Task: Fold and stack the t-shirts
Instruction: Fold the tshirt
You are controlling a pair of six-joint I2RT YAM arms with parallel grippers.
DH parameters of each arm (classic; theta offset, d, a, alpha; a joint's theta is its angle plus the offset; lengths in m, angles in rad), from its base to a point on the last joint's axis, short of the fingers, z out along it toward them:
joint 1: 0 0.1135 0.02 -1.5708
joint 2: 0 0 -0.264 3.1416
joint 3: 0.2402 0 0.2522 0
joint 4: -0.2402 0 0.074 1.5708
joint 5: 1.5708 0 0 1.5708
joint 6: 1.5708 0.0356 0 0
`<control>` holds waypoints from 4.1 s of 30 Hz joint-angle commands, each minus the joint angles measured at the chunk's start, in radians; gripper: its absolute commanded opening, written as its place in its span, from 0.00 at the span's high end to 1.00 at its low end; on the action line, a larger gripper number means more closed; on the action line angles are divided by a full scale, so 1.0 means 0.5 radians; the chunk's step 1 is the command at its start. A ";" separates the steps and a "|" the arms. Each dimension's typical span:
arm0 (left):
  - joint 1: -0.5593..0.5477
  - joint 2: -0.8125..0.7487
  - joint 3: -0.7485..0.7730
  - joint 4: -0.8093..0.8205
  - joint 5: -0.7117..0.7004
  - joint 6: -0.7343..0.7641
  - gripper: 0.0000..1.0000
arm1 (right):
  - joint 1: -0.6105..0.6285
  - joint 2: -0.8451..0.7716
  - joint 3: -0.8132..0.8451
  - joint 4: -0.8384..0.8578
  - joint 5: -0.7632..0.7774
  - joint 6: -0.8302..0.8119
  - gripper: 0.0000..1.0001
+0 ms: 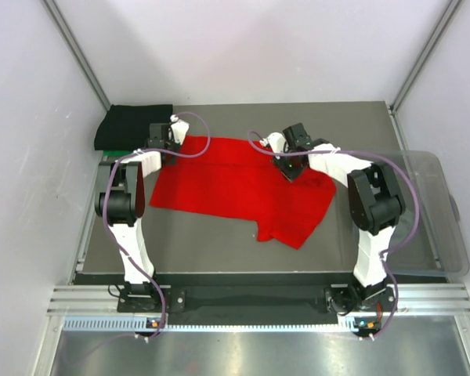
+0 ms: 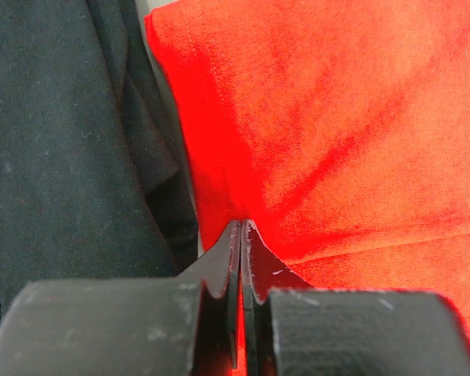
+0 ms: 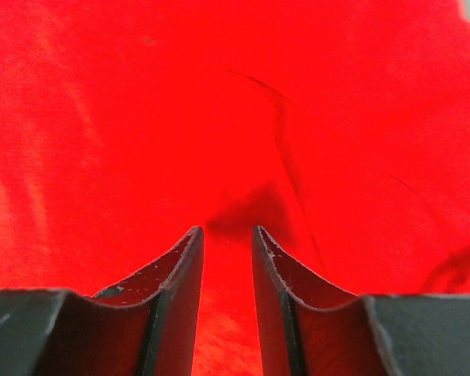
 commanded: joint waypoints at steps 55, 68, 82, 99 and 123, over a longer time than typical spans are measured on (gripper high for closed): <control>0.045 -0.055 -0.098 -0.024 -0.078 0.029 1.00 | 0.431 -0.170 0.004 -0.035 0.038 0.014 0.76; 0.048 -0.022 0.064 -0.174 -0.023 0.010 1.00 | -0.277 0.084 0.596 -0.145 -0.078 0.094 0.58; 0.048 0.138 0.356 -0.362 0.027 -0.030 1.00 | -0.530 0.815 1.637 -0.544 0.010 0.094 0.55; 0.051 0.190 0.368 -0.408 0.014 -0.054 1.00 | -0.582 0.799 1.529 -0.685 0.250 0.134 0.53; 0.054 0.227 0.349 -0.435 0.005 -0.073 1.00 | -0.649 1.063 1.698 -0.875 0.394 0.177 0.51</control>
